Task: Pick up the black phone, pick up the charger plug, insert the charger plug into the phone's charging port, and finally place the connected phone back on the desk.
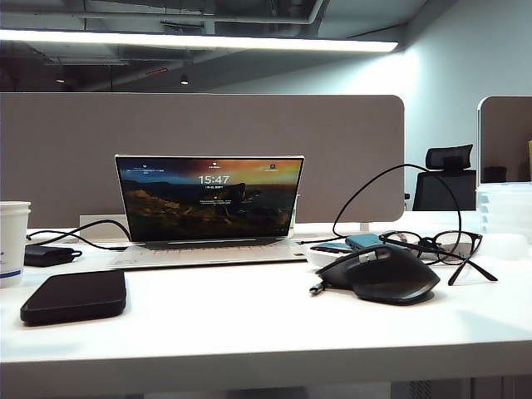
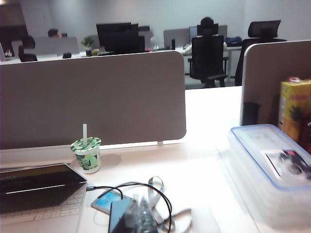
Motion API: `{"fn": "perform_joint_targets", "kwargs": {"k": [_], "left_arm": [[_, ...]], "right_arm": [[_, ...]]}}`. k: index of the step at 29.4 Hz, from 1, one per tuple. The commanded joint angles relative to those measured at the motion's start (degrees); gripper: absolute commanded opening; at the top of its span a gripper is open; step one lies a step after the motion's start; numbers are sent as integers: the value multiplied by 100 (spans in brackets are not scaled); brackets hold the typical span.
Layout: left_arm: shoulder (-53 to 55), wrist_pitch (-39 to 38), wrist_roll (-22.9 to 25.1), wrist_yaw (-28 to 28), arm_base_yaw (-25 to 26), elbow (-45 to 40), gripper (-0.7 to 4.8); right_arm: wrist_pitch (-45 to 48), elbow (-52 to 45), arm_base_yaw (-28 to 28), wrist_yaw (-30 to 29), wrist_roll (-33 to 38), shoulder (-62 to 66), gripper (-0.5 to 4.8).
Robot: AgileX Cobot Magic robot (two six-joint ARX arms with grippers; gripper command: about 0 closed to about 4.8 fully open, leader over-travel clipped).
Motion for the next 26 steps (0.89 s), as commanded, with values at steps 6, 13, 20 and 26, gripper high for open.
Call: {"fn": "perform_joint_targets", "kwargs": {"k": [6, 13, 20, 26], "left_arm": [[1113, -881, -214, 22, -7, 1292, -6], [1930, -1580, -789, 898, -7, 2050, -6], [2702, -2142, -927, 1926, -7, 2299, -6], [3263, -2634, -1036, 2179, -11, 2291, -6]], "right_arm": [[-98, 1298, 0, -1266, -157, 1386, -6], [-92, 1720, 111, -1735, -160, 2041, -6], [-85, 1781, 1180, -1359, -313, 2479, -6], [-85, 1781, 2295, -1123, -306, 3069, -6]]}}
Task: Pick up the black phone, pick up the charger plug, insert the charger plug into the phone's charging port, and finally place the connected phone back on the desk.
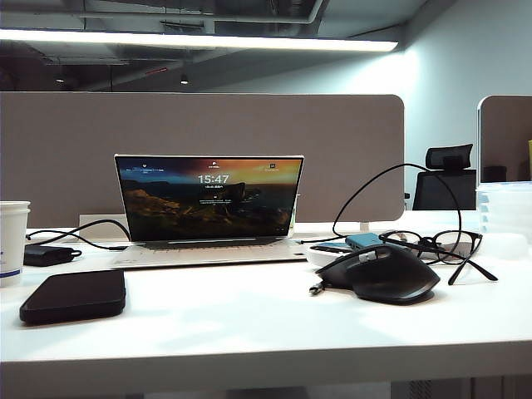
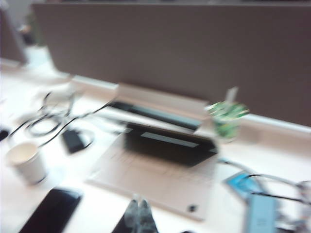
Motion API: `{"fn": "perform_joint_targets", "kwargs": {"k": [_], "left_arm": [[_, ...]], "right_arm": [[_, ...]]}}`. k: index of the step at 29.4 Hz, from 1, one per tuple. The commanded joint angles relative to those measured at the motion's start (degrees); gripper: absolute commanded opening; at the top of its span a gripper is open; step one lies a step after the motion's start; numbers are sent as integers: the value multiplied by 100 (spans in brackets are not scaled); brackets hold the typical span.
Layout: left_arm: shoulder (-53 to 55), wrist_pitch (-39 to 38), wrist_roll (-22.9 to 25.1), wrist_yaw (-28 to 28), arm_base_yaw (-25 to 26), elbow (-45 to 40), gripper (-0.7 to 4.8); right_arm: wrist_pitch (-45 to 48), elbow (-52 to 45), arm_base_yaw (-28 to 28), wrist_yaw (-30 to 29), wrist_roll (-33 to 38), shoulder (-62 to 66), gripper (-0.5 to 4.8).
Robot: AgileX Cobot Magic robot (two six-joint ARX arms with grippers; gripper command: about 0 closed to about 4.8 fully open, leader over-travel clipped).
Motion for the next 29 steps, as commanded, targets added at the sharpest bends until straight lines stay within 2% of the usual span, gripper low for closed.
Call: {"fn": "perform_joint_targets", "kwargs": {"k": [1, 4, 8, 13, 19, 25, 29], "left_arm": [[256, -175, 107, 70, -9, 2, -6], [415, -173, 343, 66, -4, -7, -6], [603, -166, 424, 96, -4, -7, -6], [767, 11, 566, 682, -7, -116, -6], [863, 584, 367, 1047, -2, -691, -6], [1003, 1294, 173, 1078, 4, -1388, -6], [1034, 1469, 177, 1067, 0, -1679, -6]], "right_arm": [[66, 20, 415, 87, -9, 302, -6], [85, 20, 817, 90, -13, 636, -6], [164, 20, 1169, 85, -11, 1139, -6], [214, 20, 1456, 85, 15, 1641, -6], [319, 59, 1510, -105, 13, 2129, -6], [522, 459, 1508, -234, 4, 2883, -6], [629, 708, 1510, -431, -136, 3351, -6]]}}
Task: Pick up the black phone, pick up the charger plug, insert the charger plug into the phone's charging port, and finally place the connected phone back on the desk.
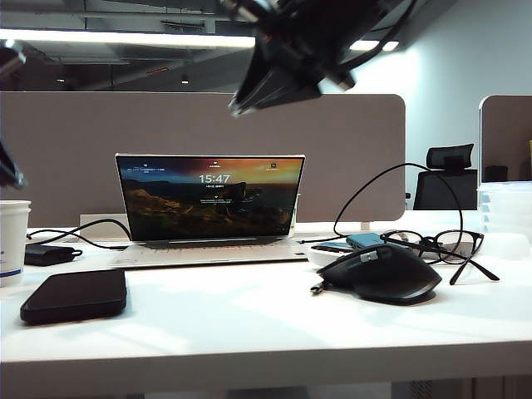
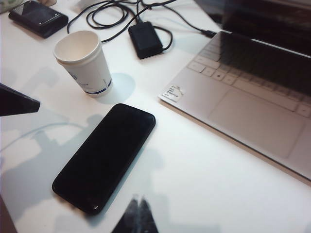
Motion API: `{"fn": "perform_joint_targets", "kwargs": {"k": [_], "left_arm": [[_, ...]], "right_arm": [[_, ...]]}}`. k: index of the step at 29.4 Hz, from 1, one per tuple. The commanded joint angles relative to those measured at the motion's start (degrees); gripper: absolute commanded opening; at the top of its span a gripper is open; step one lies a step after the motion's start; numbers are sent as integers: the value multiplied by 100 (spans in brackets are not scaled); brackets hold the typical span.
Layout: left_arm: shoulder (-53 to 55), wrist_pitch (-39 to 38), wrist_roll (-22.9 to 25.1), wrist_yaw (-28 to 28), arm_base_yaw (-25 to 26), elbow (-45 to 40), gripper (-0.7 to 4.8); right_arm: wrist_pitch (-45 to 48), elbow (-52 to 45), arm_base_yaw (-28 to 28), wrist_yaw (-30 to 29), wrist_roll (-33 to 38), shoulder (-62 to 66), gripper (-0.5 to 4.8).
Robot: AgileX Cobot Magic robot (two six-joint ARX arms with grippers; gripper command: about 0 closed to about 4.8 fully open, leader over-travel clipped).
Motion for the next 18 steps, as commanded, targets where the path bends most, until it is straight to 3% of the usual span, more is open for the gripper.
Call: {"fn": "perform_joint_targets", "kwargs": {"k": [1, 5, 8, 14, 16, 18], "left_arm": [[7, 258, -13, 7, -2, -166, -6], [131, 291, -11, -22, 0, -315, 11], [319, 289, 13, 11, -9, -341, 116], [787, 553, 4, 22, -9, -341, 145], [981, 702, 0, 63, -9, -341, 216], [1191, 837, -22, 232, -17, -341, 247]], "right_arm": [[144, 221, 4, -129, -151, 345, -6], [282, 387, 0, -144, -151, 774, -6], [461, 444, 4, -153, -149, 1067, -6], [758, 455, 4, -168, -151, 1547, -6], [831, 455, 4, -190, -149, 1661, -6], [894, 461, 9, -376, -151, 1773, -6]]}}
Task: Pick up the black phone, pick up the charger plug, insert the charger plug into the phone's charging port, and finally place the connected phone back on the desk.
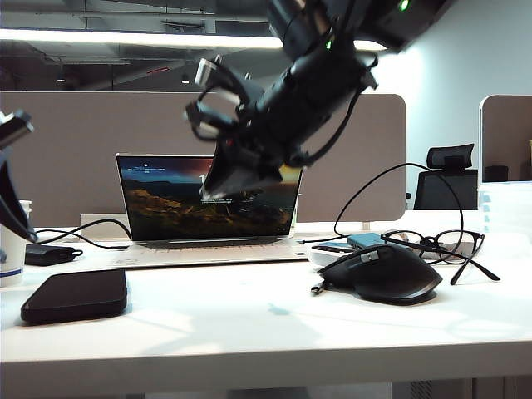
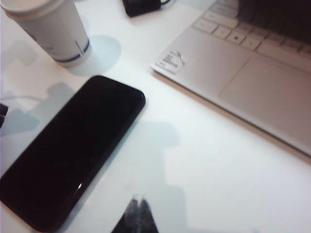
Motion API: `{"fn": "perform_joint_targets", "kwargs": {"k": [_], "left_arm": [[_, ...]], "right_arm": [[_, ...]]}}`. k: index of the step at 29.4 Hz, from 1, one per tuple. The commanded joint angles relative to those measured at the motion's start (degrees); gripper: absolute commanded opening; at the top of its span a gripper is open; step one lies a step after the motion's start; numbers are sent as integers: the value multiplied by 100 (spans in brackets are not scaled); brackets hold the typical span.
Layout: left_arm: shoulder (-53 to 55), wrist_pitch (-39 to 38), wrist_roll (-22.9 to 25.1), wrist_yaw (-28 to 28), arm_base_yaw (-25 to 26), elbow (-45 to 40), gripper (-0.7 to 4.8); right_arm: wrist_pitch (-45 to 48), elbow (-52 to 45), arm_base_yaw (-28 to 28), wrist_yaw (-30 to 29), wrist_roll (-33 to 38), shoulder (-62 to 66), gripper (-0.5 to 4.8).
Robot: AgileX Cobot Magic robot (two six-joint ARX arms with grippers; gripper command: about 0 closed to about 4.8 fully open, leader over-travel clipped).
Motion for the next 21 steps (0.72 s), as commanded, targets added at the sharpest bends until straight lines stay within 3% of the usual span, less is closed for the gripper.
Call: {"fn": "perform_joint_targets", "kwargs": {"k": [1, 8, 21], "left_arm": [[295, 334, -44, 286, -26, 9, 247], [798, 741, -409, 332, -26, 11, 247], [1115, 841, -452, 422, -105, 11, 246]], "right_arm": [[247, 31, 44, -295, -4, 142, -6], [415, 33, 210, -280, -376, 426, -6], [553, 35, 282, -402, -385, 966, -6]]}}
